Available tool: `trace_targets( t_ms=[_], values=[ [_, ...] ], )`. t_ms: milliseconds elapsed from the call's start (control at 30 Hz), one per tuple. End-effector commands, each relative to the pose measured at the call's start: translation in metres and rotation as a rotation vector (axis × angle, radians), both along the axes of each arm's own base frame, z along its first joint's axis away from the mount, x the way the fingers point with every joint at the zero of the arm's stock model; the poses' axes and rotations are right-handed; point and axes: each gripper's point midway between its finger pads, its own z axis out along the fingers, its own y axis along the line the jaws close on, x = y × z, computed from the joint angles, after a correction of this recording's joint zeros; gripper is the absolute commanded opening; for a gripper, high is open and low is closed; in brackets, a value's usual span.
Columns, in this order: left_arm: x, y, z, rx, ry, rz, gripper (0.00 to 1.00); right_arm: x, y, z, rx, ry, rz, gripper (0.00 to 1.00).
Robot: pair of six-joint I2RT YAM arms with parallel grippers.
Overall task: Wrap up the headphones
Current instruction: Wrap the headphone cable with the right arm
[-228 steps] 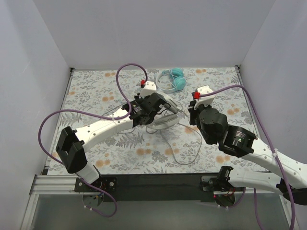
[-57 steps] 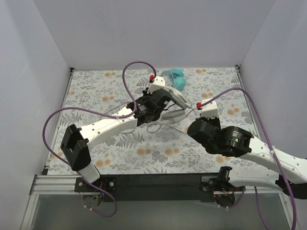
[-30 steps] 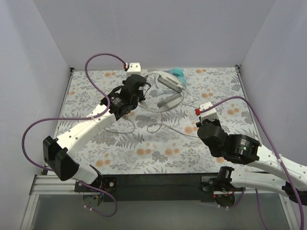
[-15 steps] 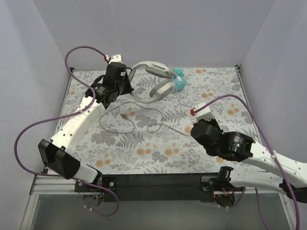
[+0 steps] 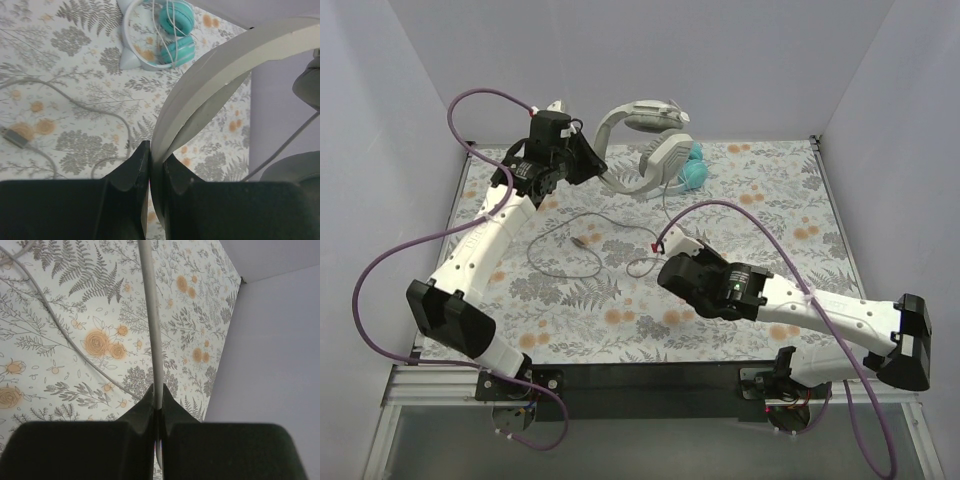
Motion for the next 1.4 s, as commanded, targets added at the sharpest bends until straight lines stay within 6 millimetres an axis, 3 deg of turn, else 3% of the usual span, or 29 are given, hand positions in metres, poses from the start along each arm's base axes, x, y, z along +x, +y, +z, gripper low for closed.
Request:
trace_targets(
  t_ms=[0,133,233,267,367,500,633,800,1100,1367],
  values=[
    [-0.003,-0.032,0.037,-0.228,-0.011,-0.067,0.0,0.011,0.026,0.024,0.006,-0.054,0.075,0.01],
    [-0.004,-0.042,0.027,-0.292,0.015,-0.084,0.0,0.017,0.046,0.028,0.019,-0.068,0.141,0.01],
    [-0.004,-0.044,0.01,-0.26,0.036,-0.072,0.0,0.021,0.061,0.044,0.048,-0.082,0.177,0.01],
    [-0.005,-0.045,0.0,-0.25,0.053,-0.07,0.0,0.022,0.069,0.061,0.088,-0.098,0.188,0.01],
    [-0.007,-0.05,-0.018,-0.196,0.063,-0.05,0.0,0.027,0.079,0.087,0.094,-0.128,0.22,0.01],
    [-0.011,-0.062,-0.036,-0.118,0.062,-0.035,0.0,0.033,0.085,0.107,0.072,-0.153,0.24,0.01],
    [-0.02,-0.069,-0.051,-0.023,0.054,-0.026,0.0,0.042,0.077,0.118,0.047,-0.17,0.217,0.01],
    [-0.024,-0.063,-0.061,0.091,0.026,-0.018,0.0,0.045,0.061,0.129,0.044,-0.183,0.181,0.01],
    [-0.037,-0.063,-0.071,0.245,-0.012,-0.084,0.0,0.048,0.028,0.136,0.028,-0.19,0.108,0.01],
    [-0.046,-0.069,-0.082,0.323,-0.012,-0.153,0.0,0.046,0.013,0.136,0.021,-0.188,0.081,0.01]
  ],
)
